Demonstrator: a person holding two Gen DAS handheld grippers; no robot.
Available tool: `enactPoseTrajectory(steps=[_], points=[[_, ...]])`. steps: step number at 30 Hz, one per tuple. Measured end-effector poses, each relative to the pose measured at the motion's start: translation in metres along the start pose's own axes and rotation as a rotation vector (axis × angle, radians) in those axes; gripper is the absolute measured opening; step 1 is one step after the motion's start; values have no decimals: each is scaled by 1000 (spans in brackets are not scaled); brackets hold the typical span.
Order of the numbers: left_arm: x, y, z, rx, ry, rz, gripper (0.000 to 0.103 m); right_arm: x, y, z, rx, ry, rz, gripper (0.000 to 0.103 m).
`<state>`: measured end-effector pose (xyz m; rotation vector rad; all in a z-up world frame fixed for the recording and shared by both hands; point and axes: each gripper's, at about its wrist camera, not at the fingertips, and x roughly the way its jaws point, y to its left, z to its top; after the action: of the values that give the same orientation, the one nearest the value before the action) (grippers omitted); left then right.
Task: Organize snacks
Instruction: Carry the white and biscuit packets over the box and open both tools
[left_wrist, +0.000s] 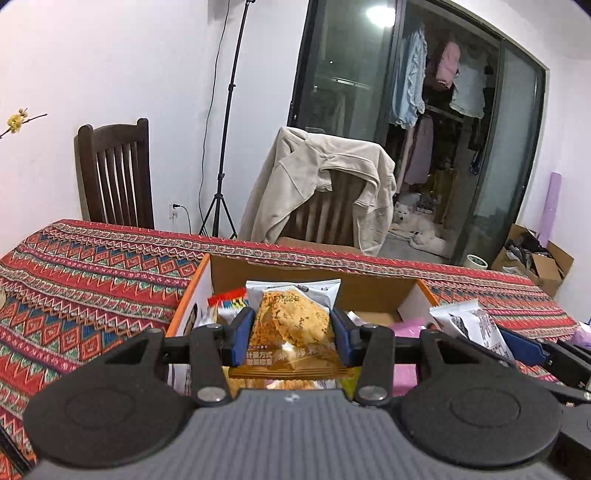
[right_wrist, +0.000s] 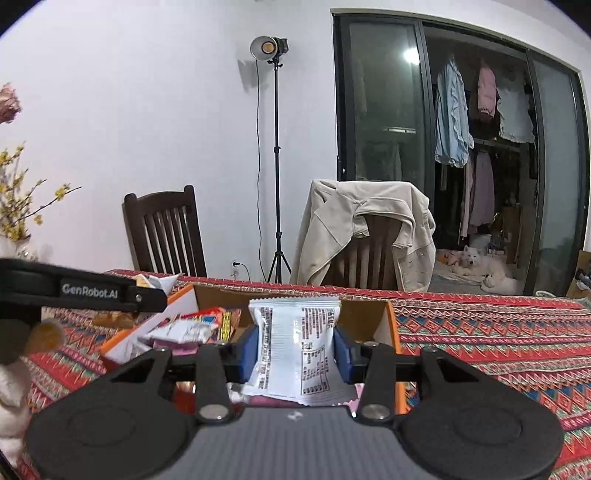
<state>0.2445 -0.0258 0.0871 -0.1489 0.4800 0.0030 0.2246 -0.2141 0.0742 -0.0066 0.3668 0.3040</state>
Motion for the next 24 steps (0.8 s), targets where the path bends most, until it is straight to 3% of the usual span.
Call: enactPoseTrajectory(steps=[7, 12, 17, 24], points=[[44, 11, 16, -21, -18, 22, 46, 58, 1, 20, 12, 26, -12, 42], [73, 22, 8, -59, -41, 50, 46, 89, 3, 19, 49, 24, -12, 42], [78, 27, -9, -63, -92, 43, 46, 98, 3, 0, 33, -13, -5, 42], [84, 28, -16, -39, -84, 52, 46, 102, -7, -6, 57, -11, 8, 42]])
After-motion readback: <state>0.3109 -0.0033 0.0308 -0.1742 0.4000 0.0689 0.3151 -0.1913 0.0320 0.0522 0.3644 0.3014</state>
